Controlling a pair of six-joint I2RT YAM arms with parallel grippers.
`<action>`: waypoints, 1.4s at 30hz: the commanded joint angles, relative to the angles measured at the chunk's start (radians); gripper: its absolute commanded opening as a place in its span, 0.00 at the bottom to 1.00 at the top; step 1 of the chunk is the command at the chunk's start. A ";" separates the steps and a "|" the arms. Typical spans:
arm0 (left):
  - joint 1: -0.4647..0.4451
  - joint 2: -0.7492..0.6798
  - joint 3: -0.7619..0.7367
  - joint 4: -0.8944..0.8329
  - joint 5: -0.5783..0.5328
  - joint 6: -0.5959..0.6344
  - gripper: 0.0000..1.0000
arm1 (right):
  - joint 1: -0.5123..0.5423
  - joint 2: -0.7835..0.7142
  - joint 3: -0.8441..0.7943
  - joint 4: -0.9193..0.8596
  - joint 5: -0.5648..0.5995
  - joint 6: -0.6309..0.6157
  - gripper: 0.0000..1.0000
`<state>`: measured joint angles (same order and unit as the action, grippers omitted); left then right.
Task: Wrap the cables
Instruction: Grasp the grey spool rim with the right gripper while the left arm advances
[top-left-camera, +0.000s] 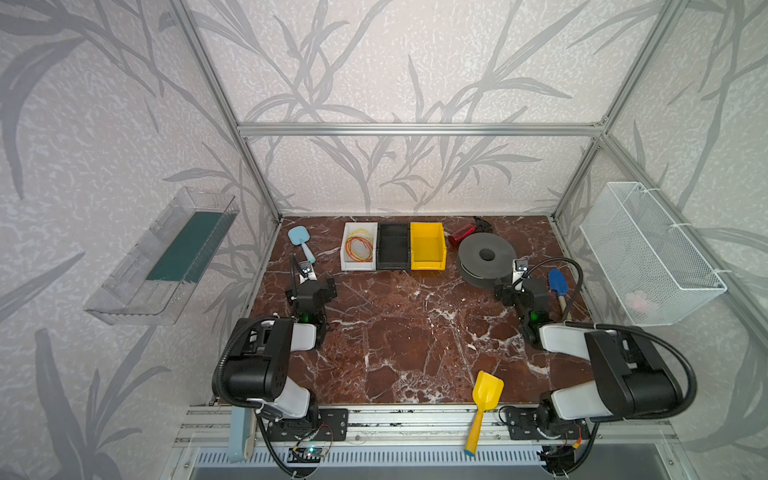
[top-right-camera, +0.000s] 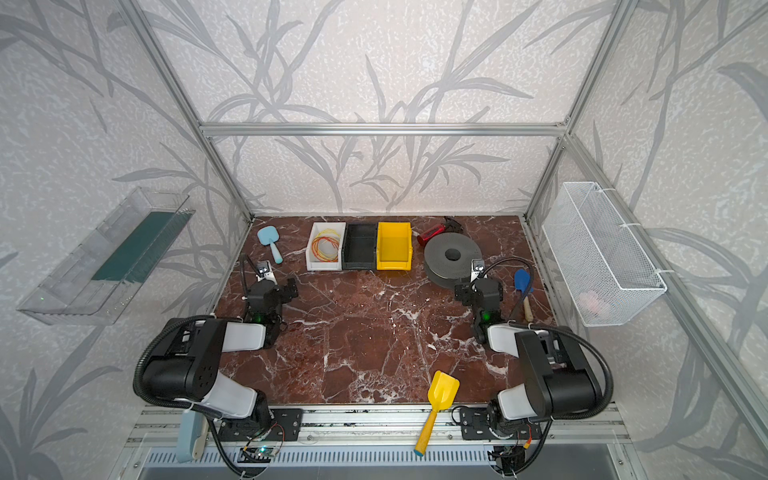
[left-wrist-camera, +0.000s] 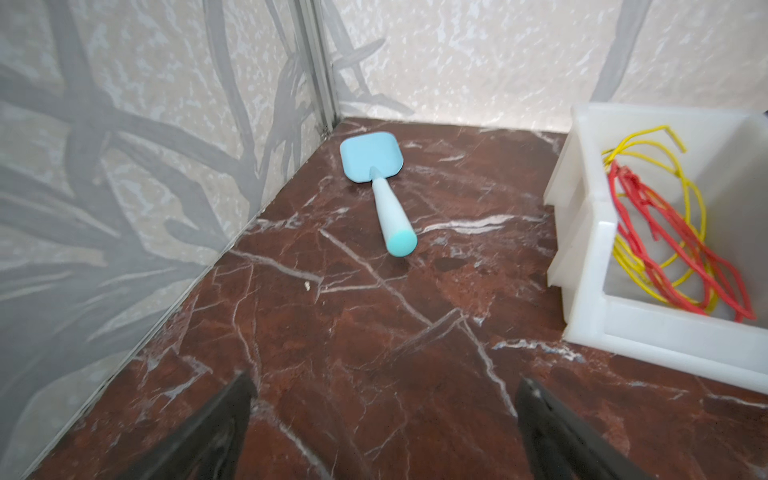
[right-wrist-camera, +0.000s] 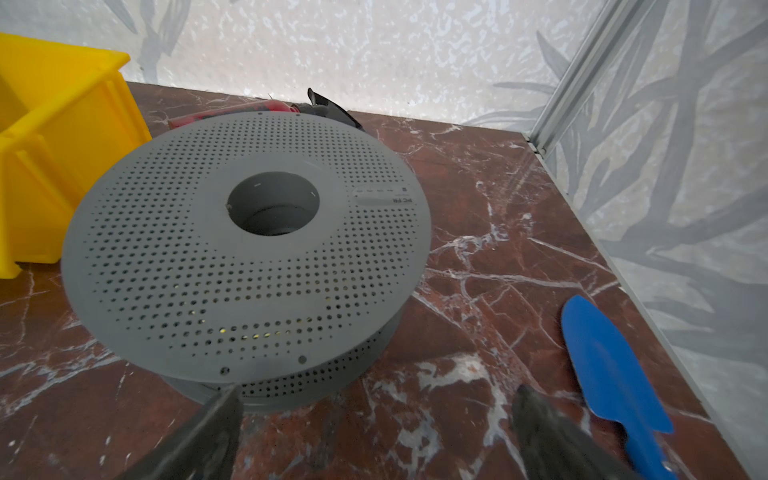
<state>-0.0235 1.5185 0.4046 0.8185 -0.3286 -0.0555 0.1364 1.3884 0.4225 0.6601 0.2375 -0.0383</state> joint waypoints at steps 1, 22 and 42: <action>-0.011 -0.096 0.163 -0.334 -0.083 -0.002 0.99 | -0.005 -0.136 0.128 -0.262 0.089 0.078 0.99; -0.200 -0.372 0.462 -1.291 -0.001 -0.482 0.99 | -0.093 -0.422 0.172 -0.751 -0.325 0.543 0.98; -0.261 -0.322 0.540 -1.185 0.187 -0.441 0.83 | -0.215 0.196 0.221 -0.103 -0.664 0.811 0.92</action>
<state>-0.2768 1.1900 0.9104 -0.3840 -0.1566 -0.4961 -0.0700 1.5341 0.5854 0.4194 -0.3416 0.7563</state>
